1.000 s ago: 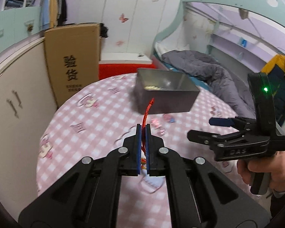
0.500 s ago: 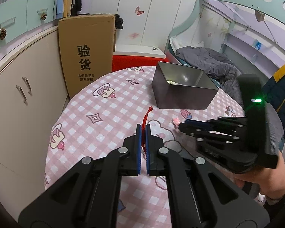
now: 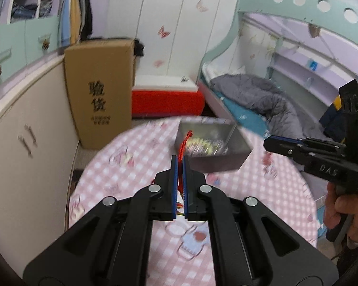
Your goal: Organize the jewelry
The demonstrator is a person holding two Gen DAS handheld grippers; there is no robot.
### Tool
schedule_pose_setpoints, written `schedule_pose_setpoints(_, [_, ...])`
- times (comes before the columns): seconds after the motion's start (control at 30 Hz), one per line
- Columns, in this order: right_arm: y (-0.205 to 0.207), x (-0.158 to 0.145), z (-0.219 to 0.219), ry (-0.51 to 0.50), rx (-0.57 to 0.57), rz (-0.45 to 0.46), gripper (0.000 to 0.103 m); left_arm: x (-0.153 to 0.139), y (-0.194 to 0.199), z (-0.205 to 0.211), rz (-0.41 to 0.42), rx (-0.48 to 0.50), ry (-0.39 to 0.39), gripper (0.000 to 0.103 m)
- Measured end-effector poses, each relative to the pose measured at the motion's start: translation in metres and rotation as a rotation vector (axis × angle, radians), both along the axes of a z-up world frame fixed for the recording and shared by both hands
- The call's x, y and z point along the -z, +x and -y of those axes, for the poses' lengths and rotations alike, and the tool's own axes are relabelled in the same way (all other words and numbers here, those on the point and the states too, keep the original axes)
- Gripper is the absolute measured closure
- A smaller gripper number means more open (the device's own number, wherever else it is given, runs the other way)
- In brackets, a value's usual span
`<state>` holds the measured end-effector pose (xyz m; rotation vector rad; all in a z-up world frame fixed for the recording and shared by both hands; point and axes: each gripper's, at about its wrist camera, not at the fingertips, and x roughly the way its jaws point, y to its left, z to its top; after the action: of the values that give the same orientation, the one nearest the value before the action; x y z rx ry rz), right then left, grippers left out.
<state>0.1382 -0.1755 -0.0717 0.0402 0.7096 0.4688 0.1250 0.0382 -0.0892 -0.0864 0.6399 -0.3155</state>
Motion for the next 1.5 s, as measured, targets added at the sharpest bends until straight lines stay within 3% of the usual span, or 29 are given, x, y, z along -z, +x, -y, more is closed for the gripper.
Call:
schedule_pose_setpoints(0.23, [0.016,-0.067,0.017,0.033,0.014,0.119,0.091,-0.065,0.023,0.023,0.118,0.079,-0.007,0.1])
schedule_pose_setpoints(0.4, [0.043,-0.083,0.021,0.054,0.014,0.115,0.091,-0.091,0.052,0.039,0.129,0.12,-0.038,0.1])
schedule_pose_setpoints(0.7, [0.095,-0.036,0.02,0.057,0.035,-0.054,0.091,-0.069,0.103,0.075,0.025,0.152,-0.006,0.099])
schedule_pose_setpoints(0.9, [0.118,-0.001,0.022,0.095,0.053,-0.167,0.087,-0.044,0.129,0.077,-0.058,0.108,-0.001,0.098])
schedule_pose_setpoints(0.93, [0.12,0.002,0.024,0.104,0.061,-0.182,0.073,-0.04,0.133,0.078,-0.077,0.098,0.022,0.093])
schedule_pose_setpoints(0.97, [0.121,0.006,0.028,0.111,0.087,-0.187,0.043,-0.036,0.137,0.079,-0.098,0.088,0.047,0.075])
schedule_pose_setpoints(1.0, [0.121,0.006,0.031,0.114,0.108,-0.181,0.023,-0.033,0.14,0.076,-0.118,0.062,0.071,0.059])
schedule_pose_setpoints(1.03, [0.119,0.006,0.035,0.12,0.14,-0.165,0.007,-0.034,0.14,0.072,-0.112,0.013,0.091,0.03])
schedule_pose_setpoints(1.07, [0.116,0.005,0.042,0.138,0.166,-0.148,0.008,-0.036,0.137,0.066,-0.088,-0.032,0.099,0.011])
schedule_pose_setpoints(1.1, [0.115,0.005,0.046,0.145,0.185,-0.15,0.008,-0.04,0.13,0.056,-0.039,-0.069,0.082,0.007])
schedule_pose_setpoints(1.17, [0.111,0.003,0.054,0.148,0.231,-0.149,0.008,-0.047,0.116,0.044,0.02,-0.106,0.059,0.006])
schedule_pose_setpoints(1.33, [0.096,-0.013,0.066,0.205,0.282,-0.114,0.008,-0.062,0.087,0.037,0.077,-0.166,0.126,0.006])
schedule_pose_setpoints(1.5, [0.067,-0.042,0.061,0.184,0.282,-0.028,0.008,-0.079,0.047,0.036,0.138,-0.192,0.163,0.006])
